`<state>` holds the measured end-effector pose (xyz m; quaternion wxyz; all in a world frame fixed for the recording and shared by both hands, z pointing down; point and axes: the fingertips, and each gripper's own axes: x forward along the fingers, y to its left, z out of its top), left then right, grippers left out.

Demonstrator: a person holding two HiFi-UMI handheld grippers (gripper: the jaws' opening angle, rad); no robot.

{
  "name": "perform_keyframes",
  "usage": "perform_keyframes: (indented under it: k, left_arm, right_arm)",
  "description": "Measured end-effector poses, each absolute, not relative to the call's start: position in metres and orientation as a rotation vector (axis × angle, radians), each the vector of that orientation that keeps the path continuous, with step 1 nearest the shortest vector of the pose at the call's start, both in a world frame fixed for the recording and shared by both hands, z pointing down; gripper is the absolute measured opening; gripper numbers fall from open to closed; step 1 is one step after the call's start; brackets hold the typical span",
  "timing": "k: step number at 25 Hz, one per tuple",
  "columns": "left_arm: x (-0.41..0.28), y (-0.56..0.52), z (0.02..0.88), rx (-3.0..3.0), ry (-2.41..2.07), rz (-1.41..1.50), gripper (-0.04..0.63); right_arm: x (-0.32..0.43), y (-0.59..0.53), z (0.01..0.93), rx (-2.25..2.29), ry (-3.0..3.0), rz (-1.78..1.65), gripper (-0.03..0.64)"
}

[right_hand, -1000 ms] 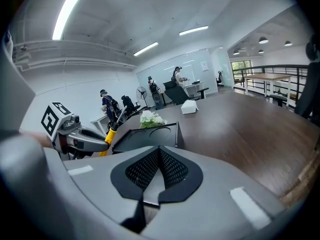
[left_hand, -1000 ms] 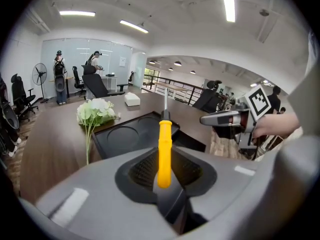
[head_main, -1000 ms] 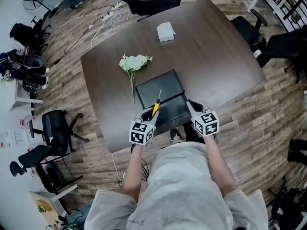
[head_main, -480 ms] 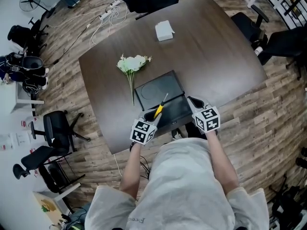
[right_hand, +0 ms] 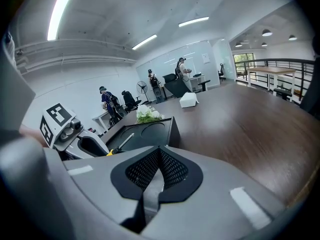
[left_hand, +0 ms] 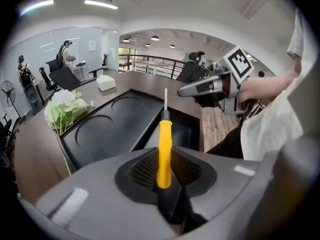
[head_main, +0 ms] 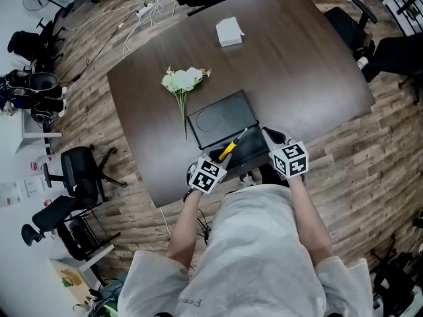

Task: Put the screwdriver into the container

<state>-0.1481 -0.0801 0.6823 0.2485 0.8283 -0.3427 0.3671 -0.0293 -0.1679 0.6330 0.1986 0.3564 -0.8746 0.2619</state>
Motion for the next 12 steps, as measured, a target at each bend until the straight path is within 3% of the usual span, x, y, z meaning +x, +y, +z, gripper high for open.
perform_keyframes:
  k: [12]
  left_arm:
    - [-0.136,-0.078,0.701,2.198,-0.758,1.218,0.135]
  right_arm:
    - [-0.016,-0.184,0.637,1.028,-2.423,0.754,0.002]
